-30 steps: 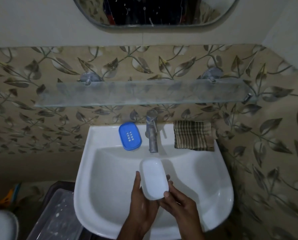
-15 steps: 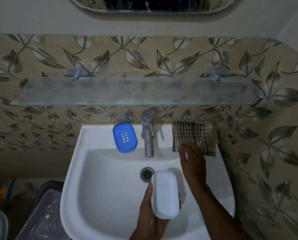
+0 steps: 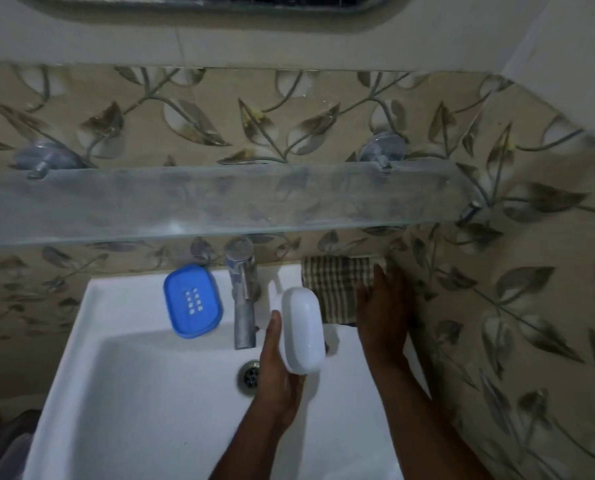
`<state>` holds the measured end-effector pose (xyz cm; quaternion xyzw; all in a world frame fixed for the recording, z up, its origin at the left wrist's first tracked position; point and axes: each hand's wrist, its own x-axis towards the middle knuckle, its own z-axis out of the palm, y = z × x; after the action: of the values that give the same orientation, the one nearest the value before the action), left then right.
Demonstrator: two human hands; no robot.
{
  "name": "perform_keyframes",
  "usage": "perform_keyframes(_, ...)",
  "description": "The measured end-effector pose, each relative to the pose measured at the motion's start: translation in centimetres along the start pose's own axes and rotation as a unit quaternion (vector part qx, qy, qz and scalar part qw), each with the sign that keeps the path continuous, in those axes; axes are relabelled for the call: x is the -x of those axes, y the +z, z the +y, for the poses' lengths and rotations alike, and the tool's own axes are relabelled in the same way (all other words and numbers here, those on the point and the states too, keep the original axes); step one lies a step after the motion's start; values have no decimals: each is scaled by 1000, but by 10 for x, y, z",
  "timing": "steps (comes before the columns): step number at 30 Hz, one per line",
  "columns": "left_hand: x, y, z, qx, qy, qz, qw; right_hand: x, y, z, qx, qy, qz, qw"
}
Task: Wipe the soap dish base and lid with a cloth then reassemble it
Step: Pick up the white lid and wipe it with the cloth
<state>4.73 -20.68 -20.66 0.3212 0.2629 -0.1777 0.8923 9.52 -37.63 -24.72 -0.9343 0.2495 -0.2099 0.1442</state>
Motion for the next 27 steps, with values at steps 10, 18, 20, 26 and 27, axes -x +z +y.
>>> perform_keyframes(10,-14,9,-6,-73,68,5,995,11,4,-12,-12,48,35,998)
perform_keyframes(18,-17,7,0,-62,70,-3,996,10,-22,-45,-258,38,75,963)
perform_keyframes(20,-18,5,0,-52,72,-2,996,12,-28,-59,-308,-19,18,951)
perform_keyframes(26,-17,-6,1,-45,55,9,997,12,-29,-54,-342,-80,-54,935)
perform_keyframes(27,-18,-7,1,-49,52,12,997,11,-29,-50,-333,-41,5,942)
